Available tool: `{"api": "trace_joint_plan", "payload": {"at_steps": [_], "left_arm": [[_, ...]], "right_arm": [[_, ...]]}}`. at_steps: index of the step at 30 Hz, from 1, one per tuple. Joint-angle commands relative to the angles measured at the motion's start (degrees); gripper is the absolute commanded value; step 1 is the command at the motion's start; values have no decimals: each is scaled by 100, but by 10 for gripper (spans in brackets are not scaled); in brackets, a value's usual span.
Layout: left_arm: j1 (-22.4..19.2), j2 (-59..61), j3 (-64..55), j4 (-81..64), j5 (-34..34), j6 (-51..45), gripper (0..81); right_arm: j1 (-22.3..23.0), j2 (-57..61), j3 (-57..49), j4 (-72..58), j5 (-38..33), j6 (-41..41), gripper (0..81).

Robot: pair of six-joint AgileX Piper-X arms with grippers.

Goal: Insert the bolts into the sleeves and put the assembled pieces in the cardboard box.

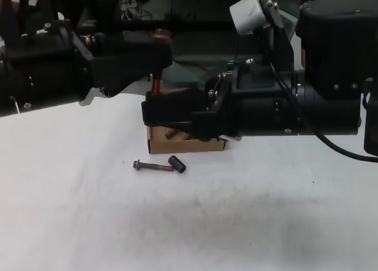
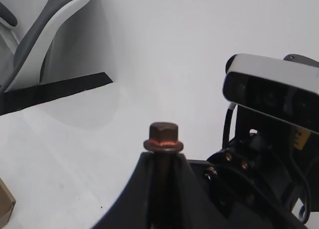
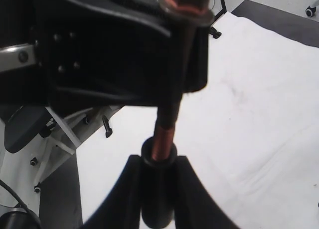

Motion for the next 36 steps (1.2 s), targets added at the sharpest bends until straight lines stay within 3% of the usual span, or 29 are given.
{"api": "trace_joint_plan", "payload": {"at_steps": [1, 15, 25, 36], "left_arm": [[-24, -32, -36, 0, 169, 73, 17], [-41, -249, -36, 0, -206, 223, 17], [-803, -256, -36, 50, -757, 340, 17], [-863, -256, -36, 50, -1142, 453, 17]], "right_arm": [[-1, -28, -106, -200, 7, -38, 4], [-1, -28, -102, -200, 131, -141, 4], [-1, -28, -102, -133, 354, -172, 4], [-1, -28, -102, -87, 352, -172, 4]]}}
